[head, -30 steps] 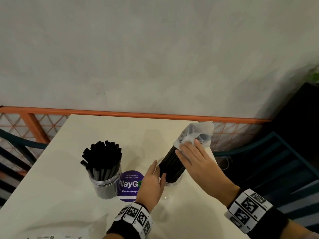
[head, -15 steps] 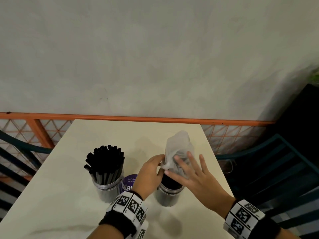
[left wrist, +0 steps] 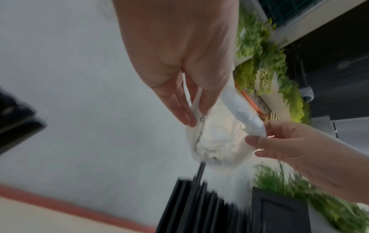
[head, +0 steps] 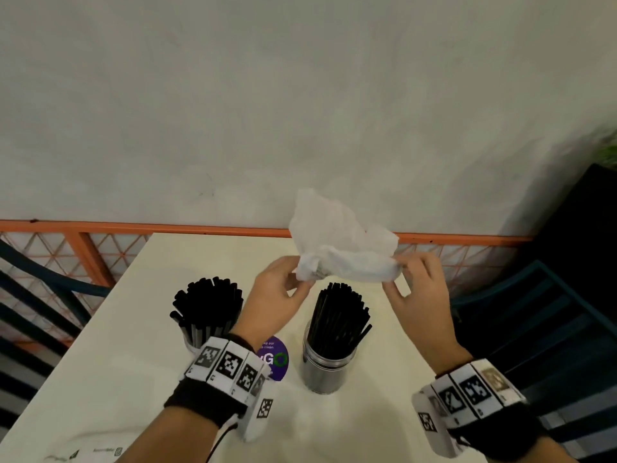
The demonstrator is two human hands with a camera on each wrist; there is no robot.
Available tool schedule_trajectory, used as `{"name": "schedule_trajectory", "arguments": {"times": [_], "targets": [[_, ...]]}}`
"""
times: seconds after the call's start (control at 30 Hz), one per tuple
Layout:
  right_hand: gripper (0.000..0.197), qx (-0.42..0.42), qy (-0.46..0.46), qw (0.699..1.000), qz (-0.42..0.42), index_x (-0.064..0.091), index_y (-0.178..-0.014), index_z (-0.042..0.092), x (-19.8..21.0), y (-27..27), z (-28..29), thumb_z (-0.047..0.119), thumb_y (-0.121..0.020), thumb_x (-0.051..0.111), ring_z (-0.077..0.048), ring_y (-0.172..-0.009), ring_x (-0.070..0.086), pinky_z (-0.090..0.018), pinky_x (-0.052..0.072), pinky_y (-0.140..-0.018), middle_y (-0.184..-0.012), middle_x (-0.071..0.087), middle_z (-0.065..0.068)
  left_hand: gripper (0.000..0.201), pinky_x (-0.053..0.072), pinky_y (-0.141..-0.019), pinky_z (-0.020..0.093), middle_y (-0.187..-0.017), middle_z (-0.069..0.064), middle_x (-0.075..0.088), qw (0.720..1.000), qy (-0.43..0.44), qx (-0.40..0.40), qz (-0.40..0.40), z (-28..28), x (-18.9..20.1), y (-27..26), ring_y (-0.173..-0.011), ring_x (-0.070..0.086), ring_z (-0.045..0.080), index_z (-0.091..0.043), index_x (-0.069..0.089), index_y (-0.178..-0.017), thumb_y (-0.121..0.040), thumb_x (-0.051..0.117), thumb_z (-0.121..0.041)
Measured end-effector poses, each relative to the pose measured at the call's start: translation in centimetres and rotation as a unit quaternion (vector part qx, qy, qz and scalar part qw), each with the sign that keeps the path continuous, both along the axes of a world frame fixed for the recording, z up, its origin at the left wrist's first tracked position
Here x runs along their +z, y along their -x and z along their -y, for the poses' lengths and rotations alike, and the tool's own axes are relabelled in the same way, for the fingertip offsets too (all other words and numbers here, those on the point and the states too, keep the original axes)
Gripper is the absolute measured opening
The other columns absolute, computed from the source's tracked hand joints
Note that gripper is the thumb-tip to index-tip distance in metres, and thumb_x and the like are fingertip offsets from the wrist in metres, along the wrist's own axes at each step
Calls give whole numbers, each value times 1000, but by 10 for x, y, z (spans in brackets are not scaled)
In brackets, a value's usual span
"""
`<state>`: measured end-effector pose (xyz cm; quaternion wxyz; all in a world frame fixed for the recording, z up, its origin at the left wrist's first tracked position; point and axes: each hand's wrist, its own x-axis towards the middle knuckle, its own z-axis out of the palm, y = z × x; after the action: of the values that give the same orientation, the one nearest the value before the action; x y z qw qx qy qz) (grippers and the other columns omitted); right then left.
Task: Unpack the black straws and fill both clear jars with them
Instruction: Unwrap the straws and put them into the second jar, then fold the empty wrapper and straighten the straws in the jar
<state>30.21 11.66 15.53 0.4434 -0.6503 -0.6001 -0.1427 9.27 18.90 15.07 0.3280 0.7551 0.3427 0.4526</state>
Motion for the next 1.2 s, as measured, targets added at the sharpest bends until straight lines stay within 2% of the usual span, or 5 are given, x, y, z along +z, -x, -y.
{"name": "schedule_trajectory", "arguments": {"times": [0.33, 0.53, 0.77, 1.0, 1.2], "targets": [[21, 271, 216, 935, -75, 55, -80, 35, 41, 46, 44, 17, -83, 65, 6, -84, 53, -4, 39, -74, -85, 62, 18, 20, 37, -54, 16, -66, 3, 53, 996, -37, 82, 4, 53, 42, 61, -58, 45, 9, -16, 52, -70, -78, 68, -26], [24, 416, 380, 777, -280, 61, -94, 23, 2, 84, 86, 25, -75, 75, -7, -88, 62, -21, 48, -82, -92, 68, 3, 15, 40, -54, 25, -77, 4, 46, 988, -29, 145, -54, 97, 14, 101, -64, 45, 19, -24, 41, -68, -75, 49, -34], [44, 141, 179, 914, -337, 32, -61, 27, -58, 102, 96, -13, -66, 48, -9, -50, 30, -16, 25, -44, -55, 31, 4, 44, 34, -56, 13, -62, 5, 40, 933, 10, 349, -84, 149, -24, 139, -63, 41, 5, -19, 31, -58, -66, 51, 20], [15, 259, 367, 742, -497, 60, -95, 13, -82, 113, 100, 4, -84, 60, -15, -65, 54, -22, 41, -54, -86, 63, -2, 32, 45, -52, 11, -87, 0, 51, 951, 149, 246, -110, 186, -56, 146, -59, 62, 10, -40, 49, -97, -82, 62, -15], [10, 330, 404, 752, -403, 70, -83, 18, -94, 127, 119, 9, -82, 66, -10, -71, 57, -27, 43, -71, -78, 67, 3, 20, 50, -65, 16, -78, -5, 66, 951, 225, 171, -121, 196, -59, 169, -68, 64, 9, -32, 69, -67, -75, 72, -14]]}}
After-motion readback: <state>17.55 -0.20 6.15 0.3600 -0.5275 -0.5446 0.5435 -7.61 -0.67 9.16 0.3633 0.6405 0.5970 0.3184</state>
